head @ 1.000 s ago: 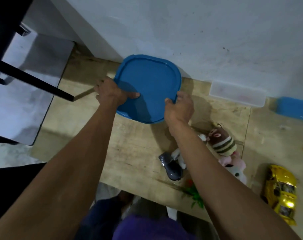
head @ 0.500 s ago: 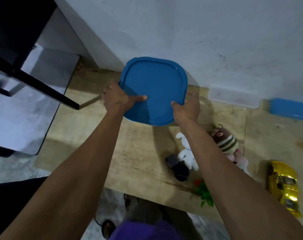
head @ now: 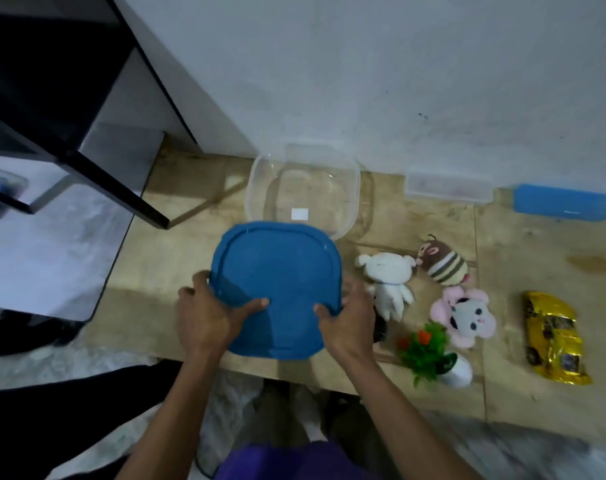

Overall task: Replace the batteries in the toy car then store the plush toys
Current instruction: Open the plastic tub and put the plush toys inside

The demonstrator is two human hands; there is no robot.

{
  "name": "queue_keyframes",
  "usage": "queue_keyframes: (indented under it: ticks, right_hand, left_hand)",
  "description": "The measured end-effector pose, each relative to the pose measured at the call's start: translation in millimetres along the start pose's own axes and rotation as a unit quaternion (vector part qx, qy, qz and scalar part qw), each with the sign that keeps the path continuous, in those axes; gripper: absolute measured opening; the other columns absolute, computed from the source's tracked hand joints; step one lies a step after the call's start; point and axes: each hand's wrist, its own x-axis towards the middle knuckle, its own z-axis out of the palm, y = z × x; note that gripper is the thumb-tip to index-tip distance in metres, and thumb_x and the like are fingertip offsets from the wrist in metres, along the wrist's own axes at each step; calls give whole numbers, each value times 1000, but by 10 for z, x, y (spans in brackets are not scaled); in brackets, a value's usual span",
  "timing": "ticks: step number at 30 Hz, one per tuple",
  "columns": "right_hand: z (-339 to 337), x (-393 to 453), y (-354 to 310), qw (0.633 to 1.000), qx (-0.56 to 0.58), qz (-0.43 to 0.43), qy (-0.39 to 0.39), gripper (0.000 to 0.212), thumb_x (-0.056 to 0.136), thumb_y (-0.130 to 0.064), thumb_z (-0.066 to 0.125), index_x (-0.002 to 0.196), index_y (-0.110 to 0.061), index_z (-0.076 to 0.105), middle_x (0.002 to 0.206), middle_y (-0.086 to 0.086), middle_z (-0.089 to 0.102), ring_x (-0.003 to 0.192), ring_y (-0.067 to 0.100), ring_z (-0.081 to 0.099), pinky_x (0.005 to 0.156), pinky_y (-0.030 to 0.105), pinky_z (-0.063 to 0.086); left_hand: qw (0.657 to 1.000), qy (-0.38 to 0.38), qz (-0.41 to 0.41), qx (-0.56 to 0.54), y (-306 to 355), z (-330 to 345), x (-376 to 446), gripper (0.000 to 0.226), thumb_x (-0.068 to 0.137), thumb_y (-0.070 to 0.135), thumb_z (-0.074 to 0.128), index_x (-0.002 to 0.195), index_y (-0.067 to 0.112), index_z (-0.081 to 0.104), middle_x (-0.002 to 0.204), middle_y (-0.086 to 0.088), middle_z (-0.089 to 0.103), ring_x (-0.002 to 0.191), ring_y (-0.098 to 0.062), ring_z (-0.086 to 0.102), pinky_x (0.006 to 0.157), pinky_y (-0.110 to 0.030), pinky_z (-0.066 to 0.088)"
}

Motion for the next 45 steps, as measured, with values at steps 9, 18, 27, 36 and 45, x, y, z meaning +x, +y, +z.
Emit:
queue_keyframes:
  ticks: [9, 18, 27, 36, 45]
  right_hand:
    - [615, -69, 27, 995, -78, 69, -1, 53, 85, -27, 75, 127, -14, 47, 125, 12, 49, 114, 34, 55, 89, 42, 51]
    - [745, -61, 154, 978, -176, 111, 16, 57, 87, -38, 70, 131, -8, 48, 127, 17, 55, 114, 36, 57, 86, 40, 51]
    - [98, 421, 103, 926, -314, 78, 197, 44, 92, -37, 56, 132, -24, 45, 141, 16, 39, 125, 43, 45, 94, 54, 48]
    - [141, 863, 379, 929, -337, 78, 132, 60, 96, -44, 46, 149, -41, 17, 163, 16, 9, 132, 49, 40, 94, 61, 48]
    - [-623, 848, 360, 895, -324, 45, 302, 47, 96, -51, 44, 137, -28, 44, 145, 9, 44, 122, 41, 49, 93, 53, 44]
  left_hand:
    - [996, -55, 37, 65, -406, 33, 339, 108, 52, 78, 79, 130, 16, 38, 121, -12, 54, 111, -38, 59, 87, -51, 53]
    - [976, -159, 49, 141, -518, 186, 457, 107, 59, 79, 75, 137, 20, 31, 130, -4, 47, 122, -29, 54, 94, -48, 48]
    - [967, -187, 111, 134, -403, 246, 606, 122, 52, 77, 77, 147, 32, 14, 139, 0, 34, 131, -30, 37, 102, -54, 41]
    - [955, -137, 190, 183, -26, 329, 891, 109, 66, 79, 68, 152, 36, 15, 152, -4, 17, 135, -33, 25, 101, -54, 40]
    - [907, -105, 407, 19, 826, 713, 234, 47, 93, 50, 60, 124, 14, 55, 112, -9, 53, 103, -30, 52, 85, -46, 50]
